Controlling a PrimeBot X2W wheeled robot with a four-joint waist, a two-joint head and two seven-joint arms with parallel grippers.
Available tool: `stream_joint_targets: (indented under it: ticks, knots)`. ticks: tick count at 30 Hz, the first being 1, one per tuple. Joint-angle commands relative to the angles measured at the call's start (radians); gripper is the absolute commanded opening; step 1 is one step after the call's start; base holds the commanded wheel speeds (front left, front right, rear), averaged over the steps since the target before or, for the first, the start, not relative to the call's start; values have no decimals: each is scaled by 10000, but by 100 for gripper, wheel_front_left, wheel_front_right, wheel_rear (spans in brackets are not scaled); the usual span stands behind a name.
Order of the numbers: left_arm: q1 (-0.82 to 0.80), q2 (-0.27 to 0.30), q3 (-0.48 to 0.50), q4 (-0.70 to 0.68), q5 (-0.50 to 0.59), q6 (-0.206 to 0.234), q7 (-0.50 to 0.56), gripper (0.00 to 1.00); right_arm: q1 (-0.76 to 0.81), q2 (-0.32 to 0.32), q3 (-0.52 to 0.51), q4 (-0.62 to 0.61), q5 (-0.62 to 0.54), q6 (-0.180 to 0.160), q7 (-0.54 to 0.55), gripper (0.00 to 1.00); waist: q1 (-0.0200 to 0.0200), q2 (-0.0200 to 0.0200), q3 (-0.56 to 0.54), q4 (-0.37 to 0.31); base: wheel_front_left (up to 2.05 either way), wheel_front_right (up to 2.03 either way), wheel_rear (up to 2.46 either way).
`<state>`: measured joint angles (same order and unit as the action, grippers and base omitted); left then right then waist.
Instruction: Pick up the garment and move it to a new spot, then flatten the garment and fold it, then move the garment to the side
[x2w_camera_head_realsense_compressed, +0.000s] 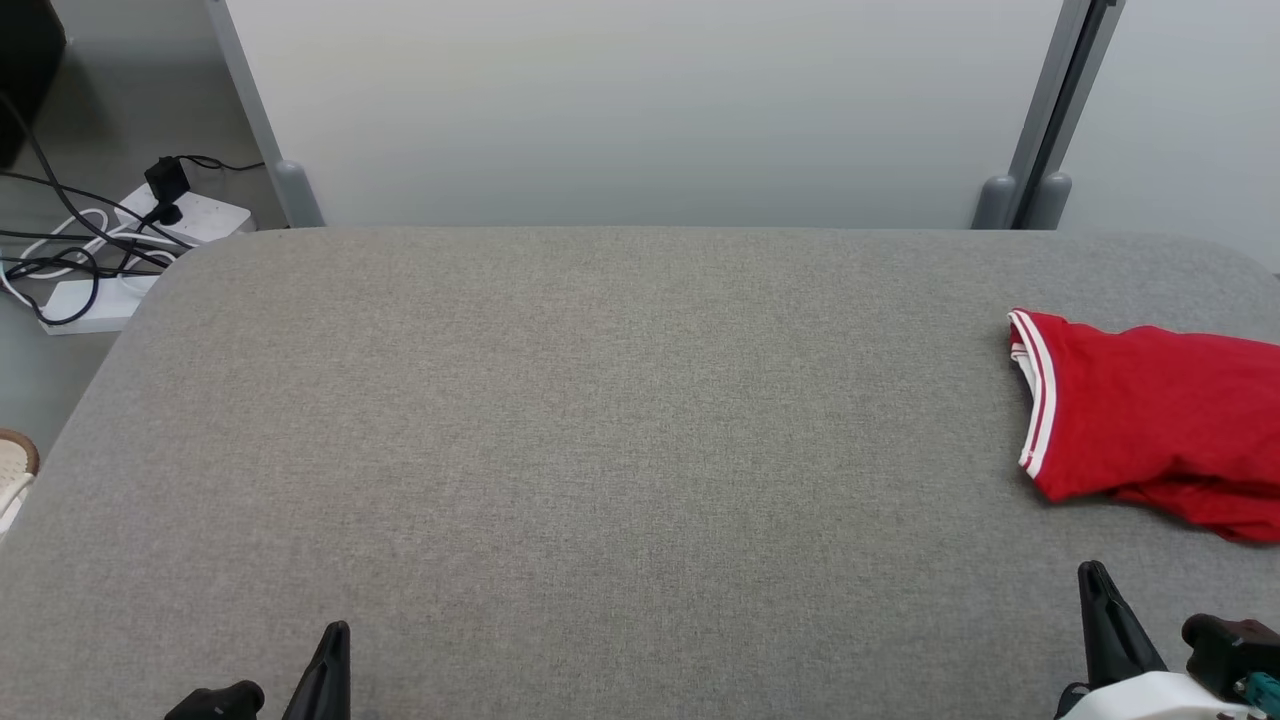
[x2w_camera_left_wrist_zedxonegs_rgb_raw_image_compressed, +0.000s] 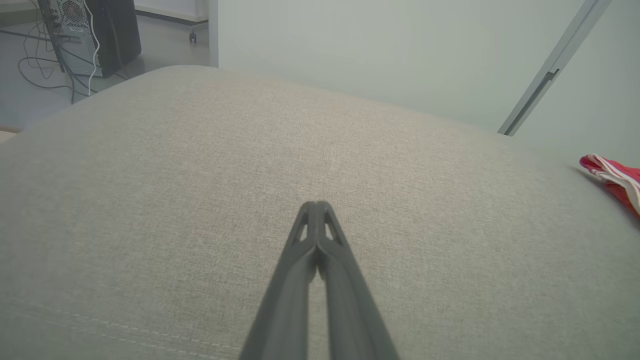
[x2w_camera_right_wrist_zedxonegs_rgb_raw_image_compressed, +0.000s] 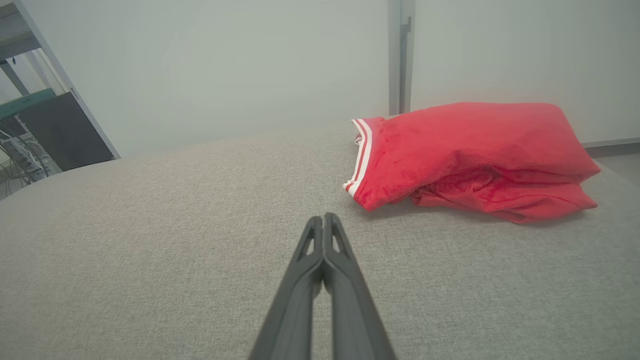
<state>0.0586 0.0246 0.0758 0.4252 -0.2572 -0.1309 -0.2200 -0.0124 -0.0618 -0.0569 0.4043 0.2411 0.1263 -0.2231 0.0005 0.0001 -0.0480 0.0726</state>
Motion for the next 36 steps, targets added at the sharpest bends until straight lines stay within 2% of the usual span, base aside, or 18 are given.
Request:
stream_joint_targets:
  ticks: [1, 36]
  knots:
    - [-353, 147, 56, -331, -340, 0, 39, 0, -382, -121, -65, -277, 330, 3, 73, 0, 4, -1, 15, -10, 0, 0, 0]
    - [-740, 180, 134, -791, -4328, 1, 1015, 0, -545, -49, -194, -693, 4370, 16, 1045, 0, -5, -1, 177, -227, 0, 0, 0]
